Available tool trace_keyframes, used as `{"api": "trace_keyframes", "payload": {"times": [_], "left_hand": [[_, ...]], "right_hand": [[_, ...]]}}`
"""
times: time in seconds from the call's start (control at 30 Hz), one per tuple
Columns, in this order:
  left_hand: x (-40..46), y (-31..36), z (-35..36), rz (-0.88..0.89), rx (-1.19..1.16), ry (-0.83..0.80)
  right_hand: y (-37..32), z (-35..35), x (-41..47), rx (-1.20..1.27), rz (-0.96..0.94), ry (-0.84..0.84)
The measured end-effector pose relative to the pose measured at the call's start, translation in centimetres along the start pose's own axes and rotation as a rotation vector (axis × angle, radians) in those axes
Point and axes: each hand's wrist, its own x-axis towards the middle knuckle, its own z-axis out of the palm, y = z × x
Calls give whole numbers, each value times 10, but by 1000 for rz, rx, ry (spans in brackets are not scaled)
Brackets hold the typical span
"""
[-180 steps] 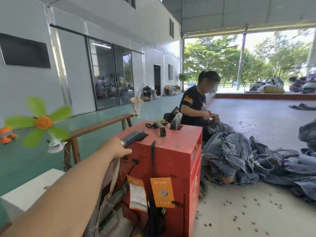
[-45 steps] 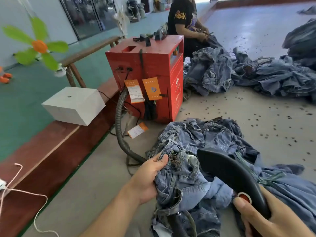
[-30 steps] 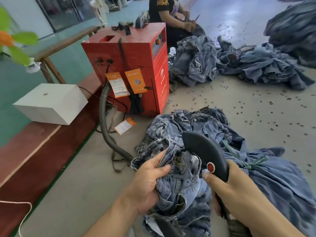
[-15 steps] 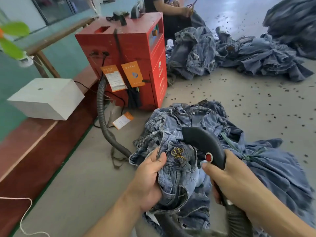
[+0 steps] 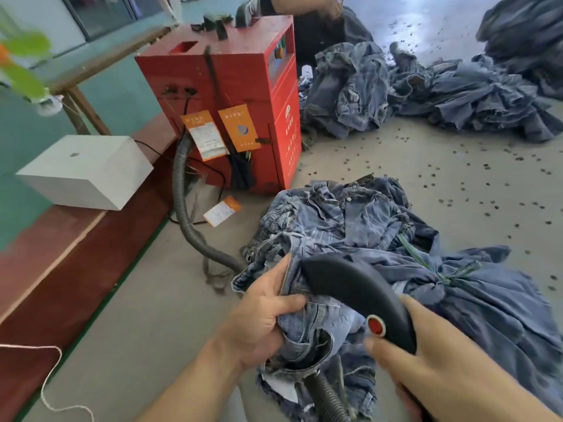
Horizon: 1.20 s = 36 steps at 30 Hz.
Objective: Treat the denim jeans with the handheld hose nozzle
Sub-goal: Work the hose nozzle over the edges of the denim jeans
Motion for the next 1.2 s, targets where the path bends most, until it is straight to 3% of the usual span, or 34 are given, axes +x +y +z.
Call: {"api": "trace_keyframes", "payload": {"times": [0.13,0.23,0.43,0.53,0.7,0.77,0.87,1.03,1.2], "left_hand": [[0,3,6,18,22,-73],[-1,-2,6,-32,-17,4],[4,3,-3,-171,-348,-14],[2,-5,-2,-287,-232,28],[2,-8,-5,-238,-167,58],[5,-2,-8,-226,-166,40],[4,-1,-9,-199,-126,5],[-3,-5,-6,-172,-35,-71],[3,-2,-2,-191,-40,-33]], "right_hand": [[-7,2,20,95,29,29],[-3,-14,17,149,38,121],[-5,-9,0,-31,2,-74],[-8,-7,10,65,25,-92],[4,-27,3,68,29,46],[-2,-30,-6,-4,19,-6],[-14,-16,0,112,44,-153],[-1,-26,9,213,73,96],[-5,-13,-2,-30,11,-49]]}}
